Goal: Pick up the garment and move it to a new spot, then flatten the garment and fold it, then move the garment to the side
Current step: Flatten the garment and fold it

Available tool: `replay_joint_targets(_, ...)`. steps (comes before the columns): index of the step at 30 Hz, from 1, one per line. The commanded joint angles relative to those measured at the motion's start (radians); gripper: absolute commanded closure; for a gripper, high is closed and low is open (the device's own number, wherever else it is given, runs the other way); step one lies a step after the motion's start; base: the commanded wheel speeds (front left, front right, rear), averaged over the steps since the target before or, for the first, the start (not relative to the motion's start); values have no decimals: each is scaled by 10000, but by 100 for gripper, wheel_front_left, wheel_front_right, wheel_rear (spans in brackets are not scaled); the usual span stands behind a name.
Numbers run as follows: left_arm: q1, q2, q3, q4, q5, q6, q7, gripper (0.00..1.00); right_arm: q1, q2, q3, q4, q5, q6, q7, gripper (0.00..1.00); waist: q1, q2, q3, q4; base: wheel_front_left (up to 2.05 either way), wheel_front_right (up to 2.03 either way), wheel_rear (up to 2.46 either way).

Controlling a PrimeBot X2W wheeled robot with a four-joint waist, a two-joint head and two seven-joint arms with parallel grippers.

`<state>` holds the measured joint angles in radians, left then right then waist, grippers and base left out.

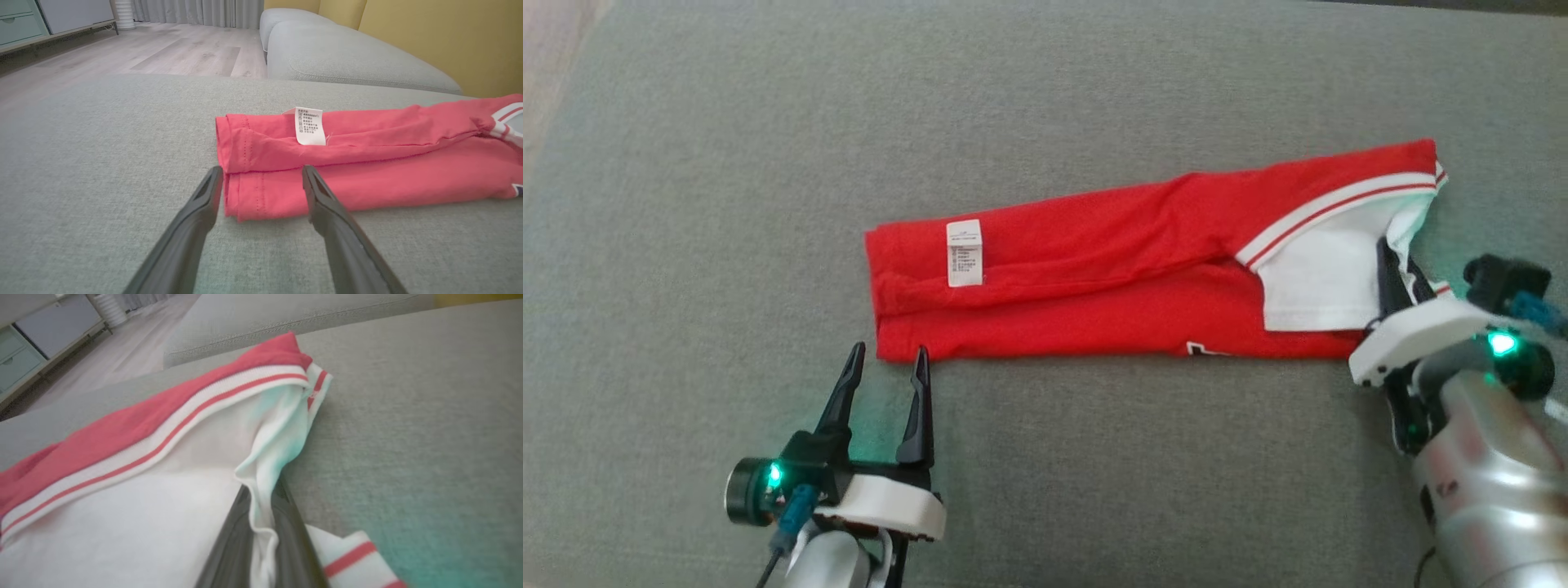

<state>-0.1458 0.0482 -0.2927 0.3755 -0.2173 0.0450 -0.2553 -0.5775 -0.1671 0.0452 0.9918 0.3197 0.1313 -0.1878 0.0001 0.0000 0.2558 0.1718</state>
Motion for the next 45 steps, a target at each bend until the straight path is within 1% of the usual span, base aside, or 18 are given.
replay_joint_targets(1,-197,21,277,-246,107,14,-64,0,488,73,133,29,172,-6,-300,100,-1,0,-154,-212,0,0,0)
replay_joint_targets(5,-114,21,322,-157,137,-72,-64,0,668,-66,-276,-348,325,-6,-678,100,-1,0,-429,-639,0,0,0)
replay_joint_targets(9,4,20,213,-103,98,-153,-65,0,992,-245,-657,-790,321,-6,-730,100,-1,0,-687,-1020,0,0,0)
replay_joint_targets(12,18,20,70,-68,36,-178,-65,0,1211,-310,-773,-1397,180,-6,-735,100,-1,0,-754,-1176,0,0,0)
replay_joint_targets(15,5,20,-58,-34,-13,-166,-65,0,1349,-85,-542,-2398,87,-6,-736,100,-1,0,-759,-1216,0,0,0)
replay_joint_targets(18,2,20,-164,27,-38,-190,-65,0,1490,297,271,-3515,136,-6,-737,100,-1,0,-736,-1097,0,0,0)
replay_joint_targets(22,22,20,-283,104,-129,-173,-65,0,1712,670,1856,-4438,665,-6,-719,100,-1,0,-770,-650,0,0,0)
replay_joint_targets(27,92,20,-520,152,-193,-167,-65,0,1715,909,3448,-5010,1391,-6,-284,100,-1,0,-809,239,0,0,0)
replay_joint_targets(31,144,20,-706,170,-256,-168,-65,0,1503,1031,4227,-4985,1677,-6,-112,100,-1,0,-819,1084,0,0,0)
replay_joint_targets(34,166,20,-844,186,-303,-158,-65,0,1250,1100,4626,-4778,1774,-6,-91,100,-1,0,-787,1673,0,0,0)
replay_joint_targets(38,214,20,-929,200,-351,-121,-65,0,921,1150,4961,-4256,1881,-6,-142,100,-1,0,-776,2171,0,0,0)
replay_joint_targets(39,222,20,-937,199,-354,-118,-65,0,849,1156,5024,-4119,1952,-6,-172,64,-1,0,-782,2240,0,0,0)
replay_joint_targets(40,244,20,-927,196,-359,-106,-65,0,740,1162,5291,-4145,2386,-6,-318,0,-1,0,-798,2310,0,0,0)
replay_joint_targets(43,263,20,-834,199,-353,-58,-65,0,616,1165,5648,-4520,2946,-6,-602,0,-1,0,-850,2206,0,0,0)
replay_joint_targets(45,257,20,-753,180,-324,-44,-65,0,622,1166,5579,-4660,3002,-6,-697,0,-1,0,-914,1996,0,0,0)
